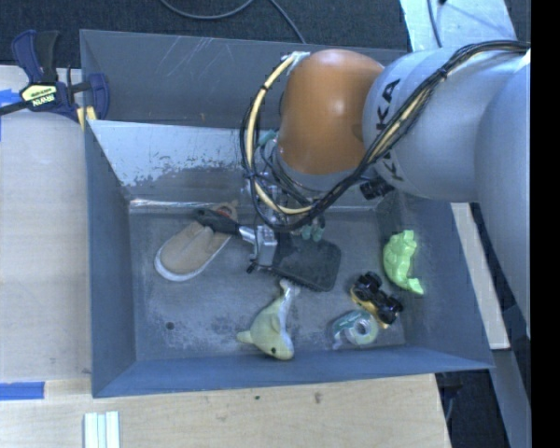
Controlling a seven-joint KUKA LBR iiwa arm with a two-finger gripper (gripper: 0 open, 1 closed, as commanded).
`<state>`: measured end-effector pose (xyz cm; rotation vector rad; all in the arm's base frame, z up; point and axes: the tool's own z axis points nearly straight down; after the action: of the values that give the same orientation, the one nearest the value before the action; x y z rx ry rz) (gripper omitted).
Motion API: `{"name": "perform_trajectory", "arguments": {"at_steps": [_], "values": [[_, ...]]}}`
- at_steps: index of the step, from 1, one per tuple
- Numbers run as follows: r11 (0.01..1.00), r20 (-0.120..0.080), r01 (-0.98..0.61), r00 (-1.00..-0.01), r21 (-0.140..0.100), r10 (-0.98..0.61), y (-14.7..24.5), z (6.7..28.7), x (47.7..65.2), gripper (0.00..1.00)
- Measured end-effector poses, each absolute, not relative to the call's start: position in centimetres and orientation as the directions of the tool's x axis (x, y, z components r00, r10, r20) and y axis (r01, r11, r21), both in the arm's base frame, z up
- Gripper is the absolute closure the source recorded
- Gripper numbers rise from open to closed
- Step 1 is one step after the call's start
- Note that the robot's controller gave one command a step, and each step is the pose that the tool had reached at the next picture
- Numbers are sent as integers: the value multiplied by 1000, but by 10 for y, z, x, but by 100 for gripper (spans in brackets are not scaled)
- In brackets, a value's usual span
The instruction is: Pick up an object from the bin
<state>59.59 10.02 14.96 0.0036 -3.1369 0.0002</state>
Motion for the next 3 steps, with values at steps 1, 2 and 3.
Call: {"name": "perform_trajectory", "arguments": {"at_steps": [1,2,3], "values": [[1000,-3,0,-1000,1,0,100,155,597,0],[999,-5,44,-999,1,44,111,120,600,0],[996,-25,85,-996,6,86,121,81,596,0]]}}
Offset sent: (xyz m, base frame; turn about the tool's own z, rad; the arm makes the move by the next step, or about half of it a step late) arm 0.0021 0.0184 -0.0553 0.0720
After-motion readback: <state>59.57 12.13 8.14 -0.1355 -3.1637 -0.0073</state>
